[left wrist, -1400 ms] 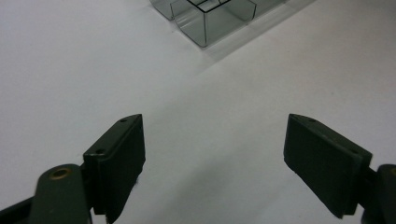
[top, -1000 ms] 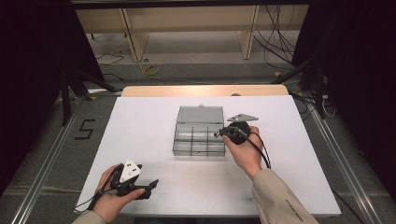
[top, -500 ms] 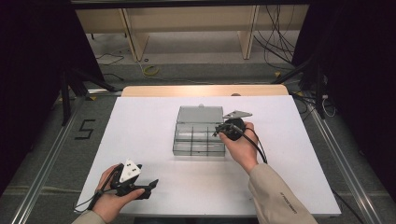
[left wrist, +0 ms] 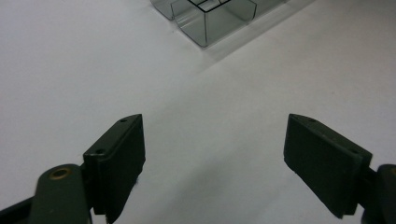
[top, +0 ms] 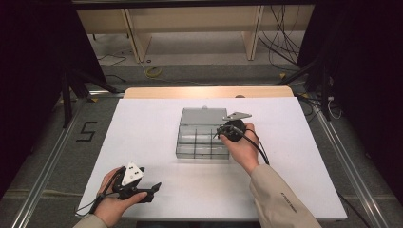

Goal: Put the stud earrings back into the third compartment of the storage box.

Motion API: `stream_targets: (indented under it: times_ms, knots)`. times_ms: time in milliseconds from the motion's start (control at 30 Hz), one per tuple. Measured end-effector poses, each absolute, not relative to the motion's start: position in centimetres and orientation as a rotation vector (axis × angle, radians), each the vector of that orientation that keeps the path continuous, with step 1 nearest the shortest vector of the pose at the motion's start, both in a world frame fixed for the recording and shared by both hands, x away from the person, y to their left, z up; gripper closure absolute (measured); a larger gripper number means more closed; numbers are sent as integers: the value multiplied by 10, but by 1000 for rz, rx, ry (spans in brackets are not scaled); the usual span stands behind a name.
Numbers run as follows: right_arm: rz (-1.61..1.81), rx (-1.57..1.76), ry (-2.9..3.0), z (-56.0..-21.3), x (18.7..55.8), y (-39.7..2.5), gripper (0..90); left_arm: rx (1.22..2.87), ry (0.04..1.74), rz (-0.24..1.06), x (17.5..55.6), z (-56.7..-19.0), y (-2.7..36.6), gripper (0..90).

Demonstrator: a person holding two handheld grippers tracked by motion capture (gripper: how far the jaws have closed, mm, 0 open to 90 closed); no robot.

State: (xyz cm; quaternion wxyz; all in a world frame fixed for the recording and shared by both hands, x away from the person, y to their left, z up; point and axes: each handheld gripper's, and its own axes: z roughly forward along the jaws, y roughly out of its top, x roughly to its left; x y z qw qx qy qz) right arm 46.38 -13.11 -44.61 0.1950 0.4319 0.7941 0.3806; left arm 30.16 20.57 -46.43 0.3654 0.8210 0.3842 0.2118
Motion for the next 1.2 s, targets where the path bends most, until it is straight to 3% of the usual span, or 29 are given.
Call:
stream_targets:
  times_ms: [633, 1200]
  knots:
    - [1068, 1199, 2222, -453, 471, -128, 751, 2109, 988, 545, 302, -464, 206, 202]
    - [1065, 1150, 2237, -444, 464, -138, 515, 2107, 993, 549, 301, -465, 207, 201]
